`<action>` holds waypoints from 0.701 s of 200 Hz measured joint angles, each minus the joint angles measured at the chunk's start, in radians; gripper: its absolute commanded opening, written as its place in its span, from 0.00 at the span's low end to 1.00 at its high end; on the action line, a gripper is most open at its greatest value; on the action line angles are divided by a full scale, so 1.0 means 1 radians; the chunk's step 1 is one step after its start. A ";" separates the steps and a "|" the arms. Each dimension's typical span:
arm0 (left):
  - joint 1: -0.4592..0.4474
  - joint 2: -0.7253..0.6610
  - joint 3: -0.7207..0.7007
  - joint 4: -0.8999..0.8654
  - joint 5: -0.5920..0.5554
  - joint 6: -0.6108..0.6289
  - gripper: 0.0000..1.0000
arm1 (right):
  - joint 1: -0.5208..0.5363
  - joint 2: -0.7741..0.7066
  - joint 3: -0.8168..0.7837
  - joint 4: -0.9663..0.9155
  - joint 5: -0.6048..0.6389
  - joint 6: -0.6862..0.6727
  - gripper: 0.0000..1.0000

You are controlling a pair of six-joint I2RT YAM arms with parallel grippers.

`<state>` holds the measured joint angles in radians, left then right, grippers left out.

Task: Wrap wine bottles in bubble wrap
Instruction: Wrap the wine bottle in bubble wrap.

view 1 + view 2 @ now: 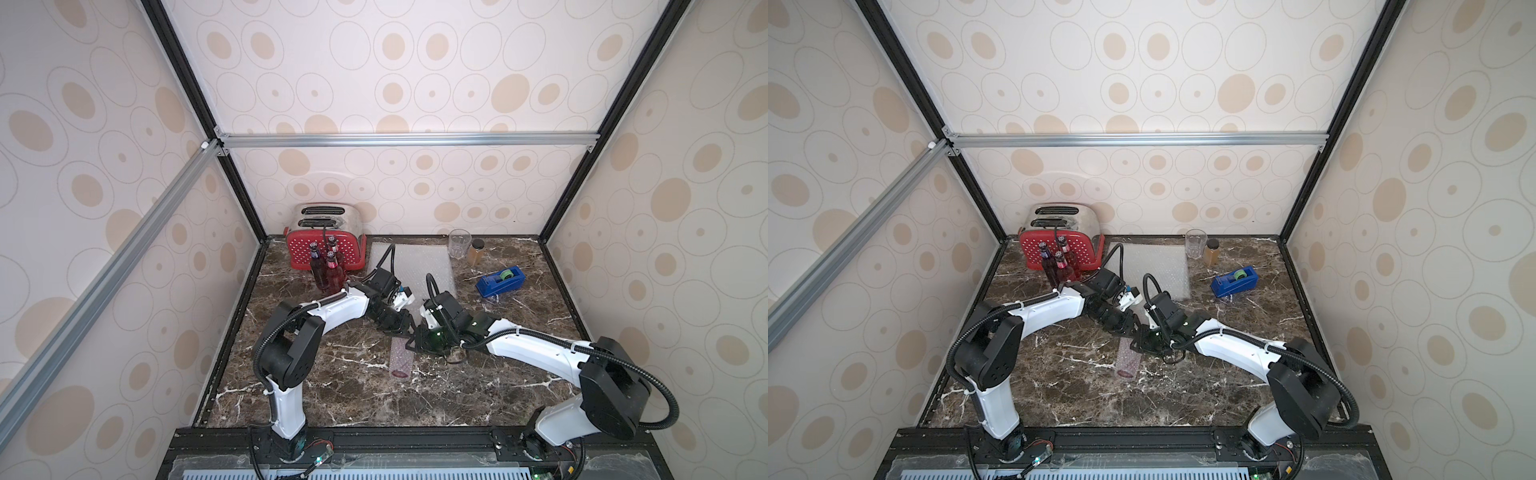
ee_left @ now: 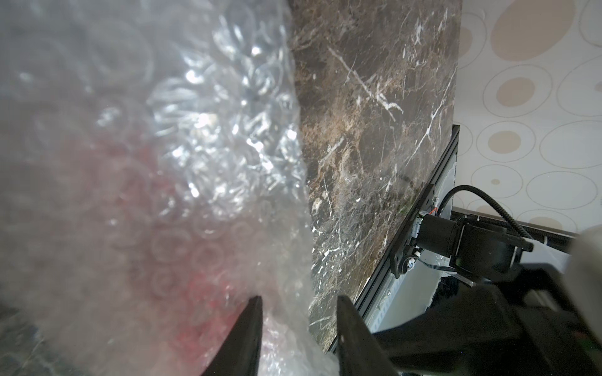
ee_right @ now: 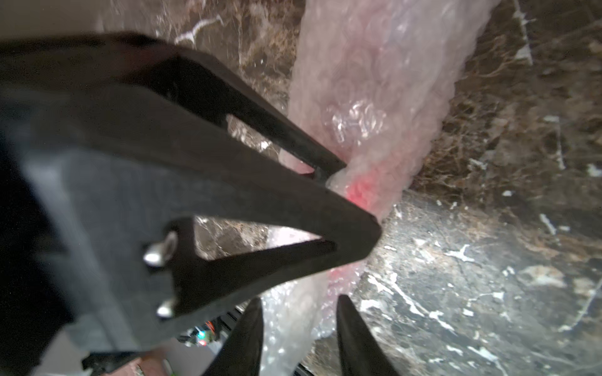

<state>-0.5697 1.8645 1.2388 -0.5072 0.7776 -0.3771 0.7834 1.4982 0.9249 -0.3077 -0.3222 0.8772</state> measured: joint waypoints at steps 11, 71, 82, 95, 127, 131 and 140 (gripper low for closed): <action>0.000 0.000 0.000 0.000 0.001 0.000 0.39 | 0.000 0.009 -0.013 0.004 -0.001 -0.004 0.25; 0.000 -0.004 0.000 0.000 0.000 0.000 0.42 | 0.000 0.060 -0.072 0.047 -0.020 0.001 0.07; 0.000 -0.006 0.000 0.000 0.000 0.000 0.43 | 0.000 0.069 -0.072 0.062 -0.026 0.005 0.07; 0.000 -0.013 -0.003 -0.001 -0.005 0.000 0.44 | 0.000 0.081 -0.072 0.079 -0.035 0.007 0.07; 0.000 -0.035 -0.018 -0.002 -0.032 0.000 0.45 | 0.000 0.111 -0.069 0.119 -0.062 0.013 0.09; 0.001 -0.038 -0.020 -0.002 -0.035 0.000 0.45 | 0.000 0.116 -0.067 0.122 -0.065 0.014 0.09; 0.003 -0.044 -0.024 -0.002 -0.041 0.000 0.46 | 0.000 0.125 -0.061 0.128 -0.071 0.014 0.10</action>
<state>-0.5671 1.8202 1.2148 -0.5095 0.7368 -0.3767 0.7834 1.6230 0.8639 -0.1799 -0.3927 0.8909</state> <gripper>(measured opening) 0.453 0.091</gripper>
